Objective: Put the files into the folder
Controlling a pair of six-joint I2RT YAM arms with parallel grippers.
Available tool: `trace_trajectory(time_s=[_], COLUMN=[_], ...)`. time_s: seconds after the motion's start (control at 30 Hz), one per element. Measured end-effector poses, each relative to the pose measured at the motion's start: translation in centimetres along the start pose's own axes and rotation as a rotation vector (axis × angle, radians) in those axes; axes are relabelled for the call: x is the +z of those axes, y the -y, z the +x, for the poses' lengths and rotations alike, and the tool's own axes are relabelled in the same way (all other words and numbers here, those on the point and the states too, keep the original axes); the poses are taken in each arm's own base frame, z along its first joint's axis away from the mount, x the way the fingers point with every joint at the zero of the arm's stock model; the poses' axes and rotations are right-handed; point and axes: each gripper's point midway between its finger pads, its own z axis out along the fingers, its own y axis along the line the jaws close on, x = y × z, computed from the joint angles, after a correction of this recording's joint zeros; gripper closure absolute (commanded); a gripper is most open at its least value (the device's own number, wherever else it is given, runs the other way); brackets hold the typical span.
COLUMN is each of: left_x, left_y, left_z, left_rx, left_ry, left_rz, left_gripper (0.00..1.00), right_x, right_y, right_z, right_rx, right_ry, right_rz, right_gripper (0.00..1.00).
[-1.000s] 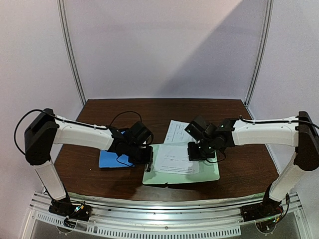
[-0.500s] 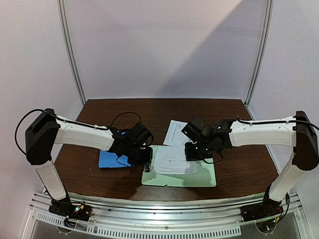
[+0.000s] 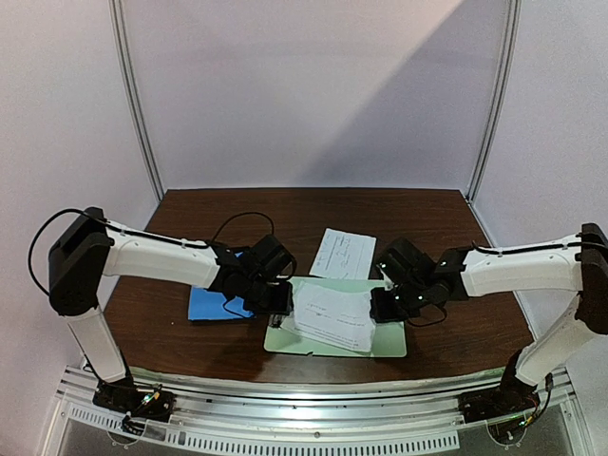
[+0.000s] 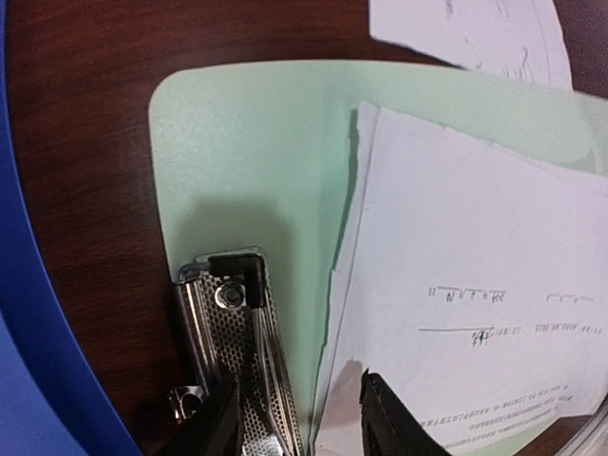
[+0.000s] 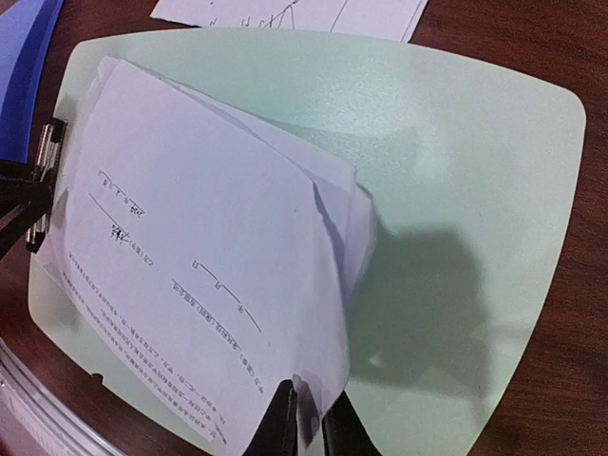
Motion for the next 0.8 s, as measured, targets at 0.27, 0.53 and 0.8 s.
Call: trace_trajectory(time_s=[0.27,0.53,0.8], left_x=[-0.8,-5.1,-7.4], left_y=[0.6,2.3,5.4], left_z=[-0.2,-2.9,-4.4], left_rx=[0.073,0.082,0.071], left_ry=[0.032,0.153,0.229], left_rz=[-0.031,0.037,0.216], left_gripper=[0.18,0.19,0.34], right_x=[-0.8,-2.6,-4.6], right_y=[-0.6,0.0,0.9], right_z=[-0.3,-2.2,-3.6], right_rx=[0.078,0.189,0.304], right_ry=[0.028,0.149,0.288], right_rz=[-0.141,-0.238,-0.275], right_gripper=[1.0,1.0,1.0])
